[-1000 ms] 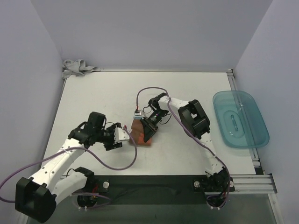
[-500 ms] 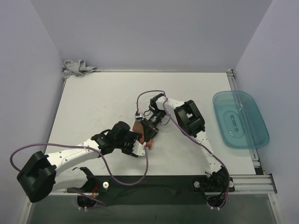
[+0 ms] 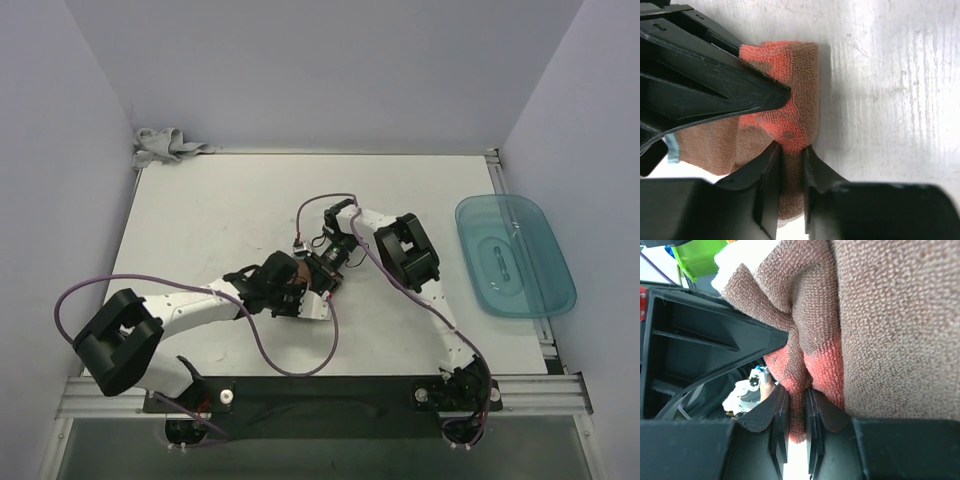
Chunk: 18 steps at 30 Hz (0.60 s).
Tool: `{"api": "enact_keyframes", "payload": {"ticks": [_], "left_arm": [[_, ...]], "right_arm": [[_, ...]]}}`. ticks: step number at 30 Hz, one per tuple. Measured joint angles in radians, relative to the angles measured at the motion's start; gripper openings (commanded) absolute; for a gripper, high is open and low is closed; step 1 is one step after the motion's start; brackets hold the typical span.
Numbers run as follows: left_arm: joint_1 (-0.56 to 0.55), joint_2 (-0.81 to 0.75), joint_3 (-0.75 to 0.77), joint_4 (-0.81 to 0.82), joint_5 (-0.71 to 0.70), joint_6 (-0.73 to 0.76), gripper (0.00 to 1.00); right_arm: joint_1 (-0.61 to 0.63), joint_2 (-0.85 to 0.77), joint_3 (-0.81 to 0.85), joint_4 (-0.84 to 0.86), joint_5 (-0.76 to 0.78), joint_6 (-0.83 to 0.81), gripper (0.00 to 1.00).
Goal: Roll the towels
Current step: Roll the towel
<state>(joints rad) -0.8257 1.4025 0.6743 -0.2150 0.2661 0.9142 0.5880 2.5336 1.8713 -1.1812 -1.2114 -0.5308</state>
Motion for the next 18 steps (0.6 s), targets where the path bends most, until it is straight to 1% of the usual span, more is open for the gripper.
{"api": "enact_keyframes", "payload": {"ticks": [1, 3, 4, 7, 9, 12, 18], "left_arm": [[0.0, 0.017, 0.021, -0.017, 0.0, -0.016, 0.16], [0.001, 0.06, 0.077, -0.072, 0.006, -0.041, 0.13], [0.002, 0.08, 0.104, -0.1, 0.012, -0.051, 0.1], [0.009, 0.119, 0.156, -0.16, 0.04, -0.077, 0.08], [0.012, 0.139, 0.182, -0.19, 0.063, -0.094, 0.07], [0.021, 0.181, 0.237, -0.251, 0.11, -0.124, 0.07], [0.095, 0.259, 0.327, -0.379, 0.243, -0.167, 0.12]], "right_arm": [[-0.003, 0.0, 0.002, -0.002, 0.004, 0.0, 0.14], [-0.007, 0.0, 0.003, -0.006, 0.014, 0.004, 0.22], [-0.007, -0.001, 0.003, -0.008, 0.018, 0.007, 0.28], [-0.017, -0.015, -0.003, -0.003, 0.025, 0.027, 0.37], [-0.023, -0.052, -0.035, 0.027, 0.041, 0.044, 0.39], [-0.039, -0.138, -0.084, 0.097, 0.116, 0.071, 0.44], [-0.118, -0.315, -0.127, 0.216, 0.273, 0.092, 0.47]]}}
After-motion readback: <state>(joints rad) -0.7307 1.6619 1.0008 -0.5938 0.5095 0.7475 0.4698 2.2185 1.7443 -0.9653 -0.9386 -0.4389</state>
